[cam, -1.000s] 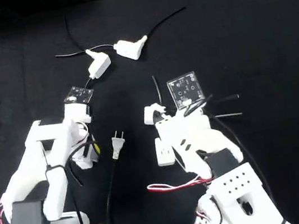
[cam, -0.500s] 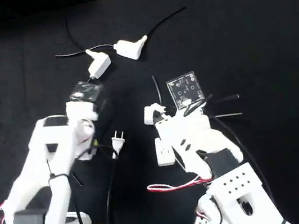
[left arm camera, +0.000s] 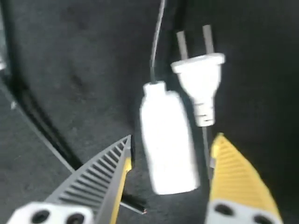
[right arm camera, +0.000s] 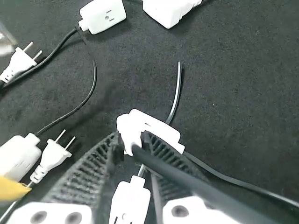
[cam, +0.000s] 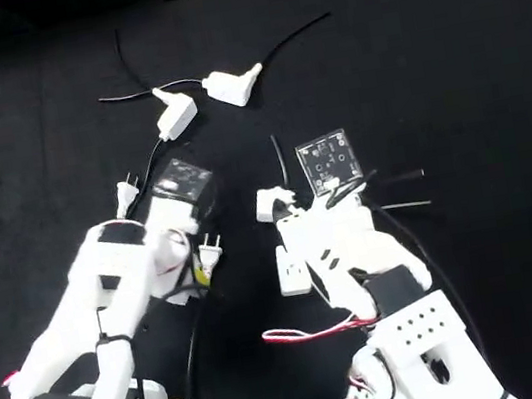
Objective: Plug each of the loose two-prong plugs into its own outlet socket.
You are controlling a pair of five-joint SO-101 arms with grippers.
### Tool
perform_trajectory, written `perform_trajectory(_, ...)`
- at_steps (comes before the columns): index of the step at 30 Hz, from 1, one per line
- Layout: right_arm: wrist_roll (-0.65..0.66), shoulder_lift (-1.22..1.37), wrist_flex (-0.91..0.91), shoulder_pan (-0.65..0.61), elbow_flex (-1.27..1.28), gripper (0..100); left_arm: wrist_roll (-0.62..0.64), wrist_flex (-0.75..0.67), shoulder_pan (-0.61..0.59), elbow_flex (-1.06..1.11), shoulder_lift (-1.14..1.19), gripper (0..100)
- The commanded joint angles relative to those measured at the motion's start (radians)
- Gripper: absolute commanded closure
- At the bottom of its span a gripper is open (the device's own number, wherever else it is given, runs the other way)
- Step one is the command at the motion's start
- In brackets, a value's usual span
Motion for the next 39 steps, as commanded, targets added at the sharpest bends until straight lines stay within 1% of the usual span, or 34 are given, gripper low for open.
perform_trajectory(1,0.008,-0.005,-0.021,0.012,-0.008,98.5,-0.011,-0.008,-0.108,-0.045,-0.044,70)
perform_trajectory(5,0.008,-0.005,-0.021,0.012,-0.008,98.5,-0.014,-0.005,-0.171,-0.091,-0.035,70)
perform_trajectory(8,0.008,-0.005,-0.021,0.012,-0.008,98.5,-0.049,0.011,-0.196,-0.108,-0.046,70)
perform_trajectory(13,0.008,-0.005,-0.017,0.005,-0.013,98.5,-0.052,0.149,-0.248,-0.228,-0.048,70)
perform_trajectory(16,0.008,-0.005,-0.020,-0.035,-0.019,98.5,-0.048,0.219,-0.292,-0.303,-0.048,70)
perform_trajectory(18,0.008,-0.005,-0.017,-0.087,-0.033,98.5,-0.044,0.247,-0.337,-0.340,-0.048,70)
perform_trajectory(21,0.006,-0.004,-0.020,-0.164,-0.053,98.5,0.031,0.269,-0.424,-0.372,-0.074,70)
perform_trajectory(25,0.006,0.022,-0.021,-0.304,-0.096,98.5,0.101,0.255,-0.552,-0.358,-0.172,70)
perform_trajectory(29,0.005,0.157,-0.026,-0.414,-0.183,98.5,0.195,0.222,-0.633,-0.289,-0.278,70)
perform_trajectory(32,0.003,0.288,-0.117,-0.456,-0.229,98.5,0.278,0.149,-0.642,-0.174,-0.342,70)
perform_trajectory(36,0.015,0.455,-0.284,-0.493,-0.254,98.6,0.341,-0.017,-0.645,-0.007,-0.394,70)
perform_trajectory(39,0.043,0.576,-0.284,-0.519,-0.312,98.6,0.354,-0.100,-0.647,0.070,-0.397,70)
